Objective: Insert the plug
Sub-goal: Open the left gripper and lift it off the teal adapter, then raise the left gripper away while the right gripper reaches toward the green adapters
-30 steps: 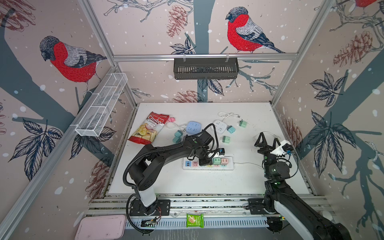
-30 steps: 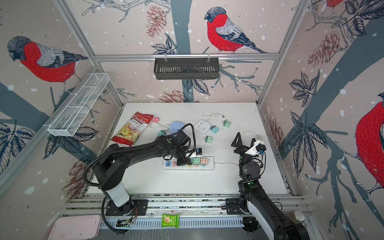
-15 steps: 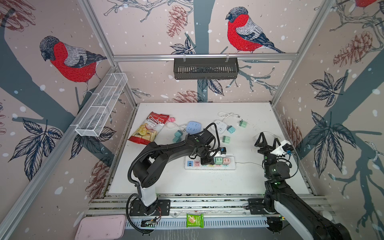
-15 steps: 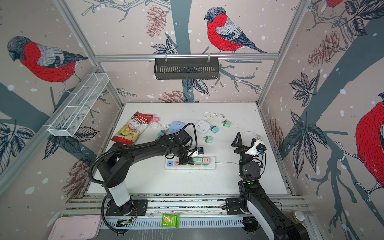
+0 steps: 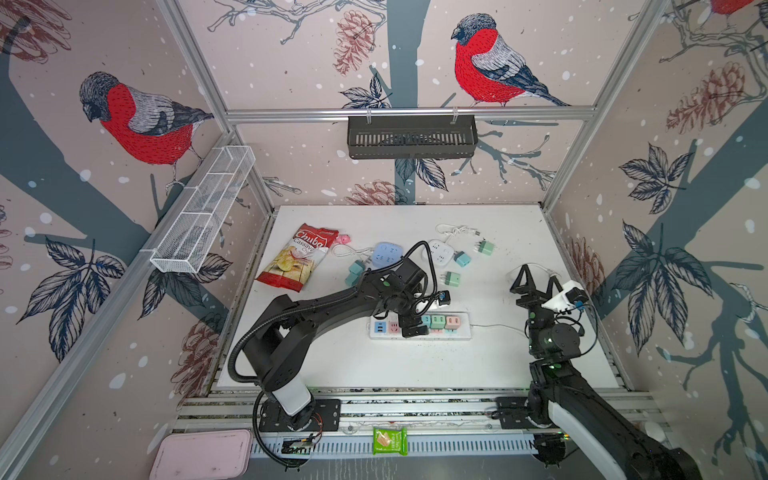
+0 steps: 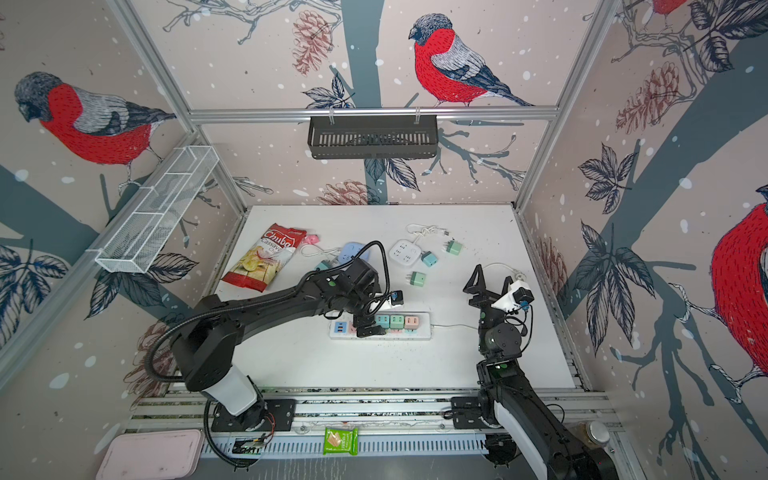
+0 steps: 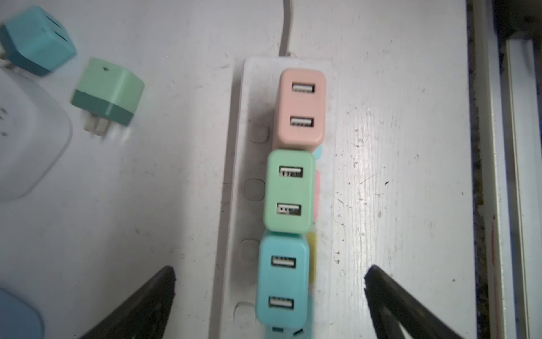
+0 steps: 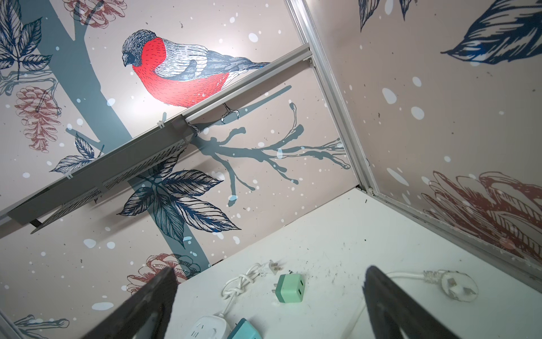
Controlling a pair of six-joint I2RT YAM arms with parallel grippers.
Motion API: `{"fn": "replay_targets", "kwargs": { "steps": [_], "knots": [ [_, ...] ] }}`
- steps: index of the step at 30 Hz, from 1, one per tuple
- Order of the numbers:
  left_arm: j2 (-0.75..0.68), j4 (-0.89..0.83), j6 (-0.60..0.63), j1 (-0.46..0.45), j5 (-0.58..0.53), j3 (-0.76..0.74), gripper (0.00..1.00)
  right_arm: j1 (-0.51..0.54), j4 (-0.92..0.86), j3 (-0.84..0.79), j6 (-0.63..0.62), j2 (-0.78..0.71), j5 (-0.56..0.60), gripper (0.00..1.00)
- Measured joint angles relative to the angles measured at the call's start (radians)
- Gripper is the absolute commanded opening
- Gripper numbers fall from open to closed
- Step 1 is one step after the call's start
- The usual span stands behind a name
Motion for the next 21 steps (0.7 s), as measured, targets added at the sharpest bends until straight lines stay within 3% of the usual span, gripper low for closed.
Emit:
{"fn": "replay_targets", "kwargs": {
  "steps": [4,9,13,18,21],
  "knots": [
    [-0.154,0.068,-0.062,-0.003,-0.054,-0.008,0.99,-0.002,-0.025,0.000,0.021,-0.010,0.029,1.00],
    [-0.394,0.423,-0.354,0.075,-0.283,-0.066,0.99,-0.016,-0.105,0.000,0.078,-0.013,0.066,1.00],
    [-0.476,0.634,-0.529,0.142,-0.412,-0.072,1.00,-0.023,-0.152,0.000,0.105,0.000,0.078,1.00],
    [-0.539,0.818,-0.627,0.317,-0.405,-0.215,1.00,-0.024,-0.172,0.000,0.106,0.064,0.063,1.00],
    [-0.520,0.814,-0.655,0.406,-0.371,-0.239,0.99,-0.024,-0.190,0.027,0.106,0.147,0.038,1.00]
  ]
}}
